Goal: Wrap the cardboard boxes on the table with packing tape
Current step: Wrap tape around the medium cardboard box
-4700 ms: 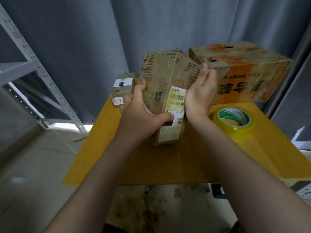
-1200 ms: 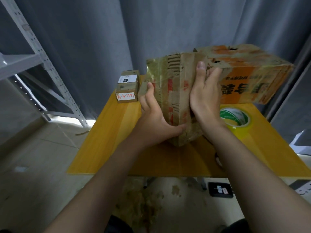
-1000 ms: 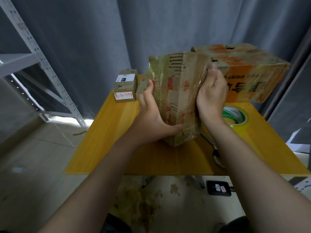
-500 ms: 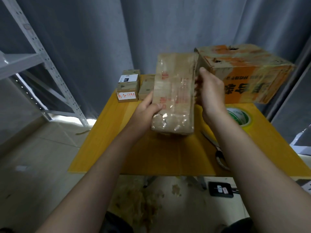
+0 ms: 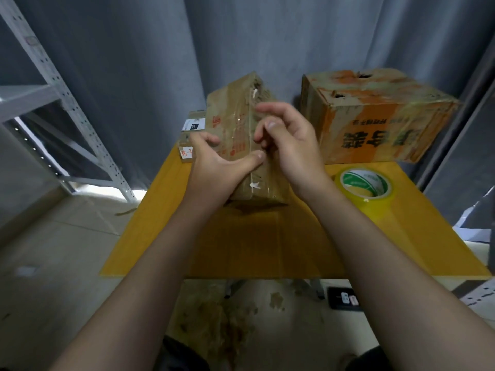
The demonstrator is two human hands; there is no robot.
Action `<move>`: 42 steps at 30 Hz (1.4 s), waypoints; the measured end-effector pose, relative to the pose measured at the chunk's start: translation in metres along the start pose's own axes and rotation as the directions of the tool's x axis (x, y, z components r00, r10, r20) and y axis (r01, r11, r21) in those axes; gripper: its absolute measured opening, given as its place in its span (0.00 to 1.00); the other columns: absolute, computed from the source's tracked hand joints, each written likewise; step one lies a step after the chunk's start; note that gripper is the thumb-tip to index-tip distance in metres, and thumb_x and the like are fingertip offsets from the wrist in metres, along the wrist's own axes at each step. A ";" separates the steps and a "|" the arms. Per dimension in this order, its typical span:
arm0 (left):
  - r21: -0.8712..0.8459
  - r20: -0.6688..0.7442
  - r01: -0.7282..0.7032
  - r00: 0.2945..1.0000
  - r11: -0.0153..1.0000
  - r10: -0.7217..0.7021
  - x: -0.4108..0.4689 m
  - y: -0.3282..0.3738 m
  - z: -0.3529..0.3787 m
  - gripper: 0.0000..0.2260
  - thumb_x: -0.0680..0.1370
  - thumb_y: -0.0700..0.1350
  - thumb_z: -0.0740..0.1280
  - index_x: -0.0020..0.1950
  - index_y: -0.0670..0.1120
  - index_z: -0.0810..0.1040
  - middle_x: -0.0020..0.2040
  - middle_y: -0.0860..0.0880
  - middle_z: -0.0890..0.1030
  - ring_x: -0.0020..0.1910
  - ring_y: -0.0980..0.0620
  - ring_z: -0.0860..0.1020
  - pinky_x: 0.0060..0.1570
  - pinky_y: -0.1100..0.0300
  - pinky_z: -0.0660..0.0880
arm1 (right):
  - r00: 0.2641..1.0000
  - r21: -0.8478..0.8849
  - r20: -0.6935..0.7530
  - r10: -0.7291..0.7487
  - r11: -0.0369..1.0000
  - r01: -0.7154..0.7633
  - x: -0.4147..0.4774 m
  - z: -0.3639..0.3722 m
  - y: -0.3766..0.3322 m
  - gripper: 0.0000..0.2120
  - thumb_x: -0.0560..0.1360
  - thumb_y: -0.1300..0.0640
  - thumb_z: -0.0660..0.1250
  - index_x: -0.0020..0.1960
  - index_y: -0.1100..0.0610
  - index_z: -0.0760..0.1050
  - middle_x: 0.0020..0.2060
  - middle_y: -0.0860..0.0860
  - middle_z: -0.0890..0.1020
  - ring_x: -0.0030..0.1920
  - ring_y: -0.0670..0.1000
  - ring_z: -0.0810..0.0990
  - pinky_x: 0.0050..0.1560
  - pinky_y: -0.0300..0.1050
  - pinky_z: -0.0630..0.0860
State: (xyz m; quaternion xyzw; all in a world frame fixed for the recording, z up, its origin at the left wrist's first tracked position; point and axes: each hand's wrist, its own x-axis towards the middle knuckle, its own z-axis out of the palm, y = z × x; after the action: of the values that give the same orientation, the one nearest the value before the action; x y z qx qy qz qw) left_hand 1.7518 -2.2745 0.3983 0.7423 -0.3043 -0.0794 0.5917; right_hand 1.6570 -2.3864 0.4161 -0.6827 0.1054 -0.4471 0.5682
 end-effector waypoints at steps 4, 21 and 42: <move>-0.092 -0.002 -0.026 1.000 0.995 0.026 -0.003 -0.005 0.003 0.33 0.63 0.57 0.79 0.60 0.58 0.62 0.60 0.53 0.76 0.55 0.56 0.81 0.51 0.54 0.81 | 0.923 -0.032 -0.363 0.129 0.988 -0.150 0.013 -0.008 -0.004 0.10 0.84 0.54 0.62 0.63 0.55 0.74 0.56 0.53 0.82 0.57 0.51 0.80 0.61 0.49 0.75; -0.155 0.236 -0.174 0.949 0.973 0.207 -0.008 -0.020 0.006 0.39 0.62 0.54 0.81 0.68 0.60 0.65 0.71 0.42 0.74 0.68 0.41 0.77 0.66 0.40 0.77 | 0.917 -0.609 -0.290 -0.275 0.792 0.045 0.010 -0.039 0.027 0.23 0.85 0.42 0.55 0.66 0.61 0.65 0.59 0.57 0.78 0.56 0.59 0.80 0.51 0.51 0.75; -0.737 0.294 0.278 0.953 0.616 -0.079 0.003 -0.009 -0.001 0.29 0.82 0.62 0.61 0.77 0.45 0.69 0.70 0.42 0.80 0.68 0.42 0.80 0.64 0.34 0.77 | 0.940 -0.638 0.072 0.334 0.740 -0.214 0.006 -0.013 -0.007 0.59 0.59 0.33 0.81 0.79 0.42 0.53 0.72 0.52 0.63 0.73 0.59 0.63 0.69 0.53 0.64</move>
State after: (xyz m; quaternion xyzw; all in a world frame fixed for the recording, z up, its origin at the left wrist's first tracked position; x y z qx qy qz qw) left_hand 1.7580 -2.2742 0.3909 0.4302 -0.2320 -0.3467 0.8006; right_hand 1.6483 -2.3962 0.4246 -0.8460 0.2939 -0.2342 0.3782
